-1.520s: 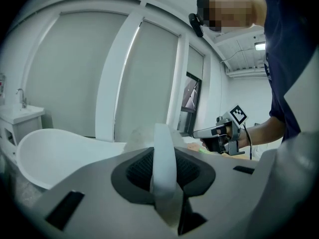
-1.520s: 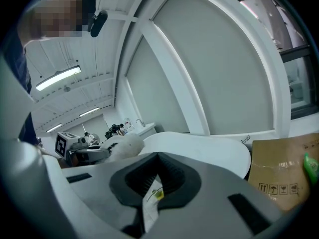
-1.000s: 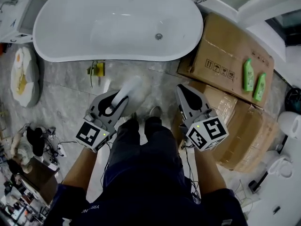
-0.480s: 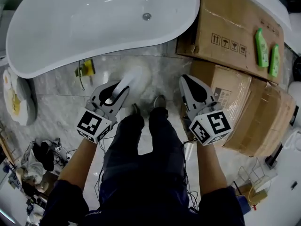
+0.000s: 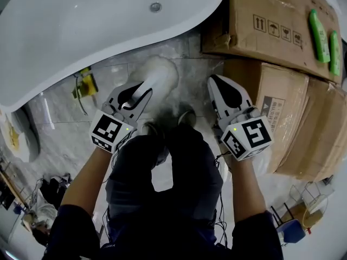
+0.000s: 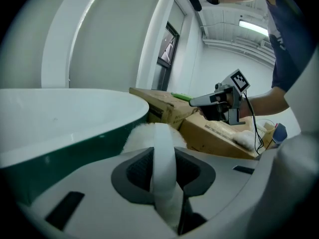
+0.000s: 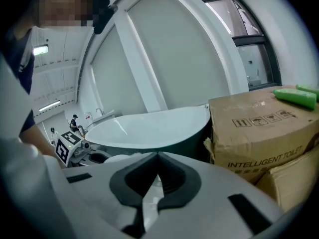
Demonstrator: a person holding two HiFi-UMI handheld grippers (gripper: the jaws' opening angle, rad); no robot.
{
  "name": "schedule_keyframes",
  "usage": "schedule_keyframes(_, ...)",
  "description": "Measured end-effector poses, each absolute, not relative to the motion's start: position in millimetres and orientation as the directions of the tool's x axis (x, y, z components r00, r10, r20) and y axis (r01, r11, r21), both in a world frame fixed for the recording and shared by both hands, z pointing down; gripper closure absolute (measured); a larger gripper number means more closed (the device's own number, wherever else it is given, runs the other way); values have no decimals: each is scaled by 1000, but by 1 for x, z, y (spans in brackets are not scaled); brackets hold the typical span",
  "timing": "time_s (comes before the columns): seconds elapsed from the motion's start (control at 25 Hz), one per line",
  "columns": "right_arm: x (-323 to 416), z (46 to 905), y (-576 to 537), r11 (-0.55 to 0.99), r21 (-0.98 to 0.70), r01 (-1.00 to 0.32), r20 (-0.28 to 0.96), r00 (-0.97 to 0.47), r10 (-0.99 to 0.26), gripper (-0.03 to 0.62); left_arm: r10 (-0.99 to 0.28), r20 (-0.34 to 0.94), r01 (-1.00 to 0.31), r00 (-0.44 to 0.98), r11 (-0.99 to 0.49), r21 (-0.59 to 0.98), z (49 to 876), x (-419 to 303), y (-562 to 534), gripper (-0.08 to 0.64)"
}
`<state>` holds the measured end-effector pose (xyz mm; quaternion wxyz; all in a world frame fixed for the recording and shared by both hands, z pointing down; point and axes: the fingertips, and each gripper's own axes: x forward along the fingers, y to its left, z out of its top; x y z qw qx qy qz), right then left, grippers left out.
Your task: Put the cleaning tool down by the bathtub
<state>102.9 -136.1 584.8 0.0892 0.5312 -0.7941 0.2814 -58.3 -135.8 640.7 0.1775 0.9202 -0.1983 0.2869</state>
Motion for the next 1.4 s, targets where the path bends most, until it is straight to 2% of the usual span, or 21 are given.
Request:
schedule_keyframes(0.56,131,766,-134,252,-292,-923,448,-365,-816,588,-117,648,-297,753,-939,175,859,-15,-143,454)
schedule_keyframes(0.96,135,844,-125,255,-279,-926,442,-360,-822,588,-86,700,-258,709,-955,144,975,-9,-152,454)
schedule_keyframes(1.4,128,887,-127,242,-287,-927,452,-354,-819,588,-68,739,-257,670,-955,146,1048,-9,-158,453)
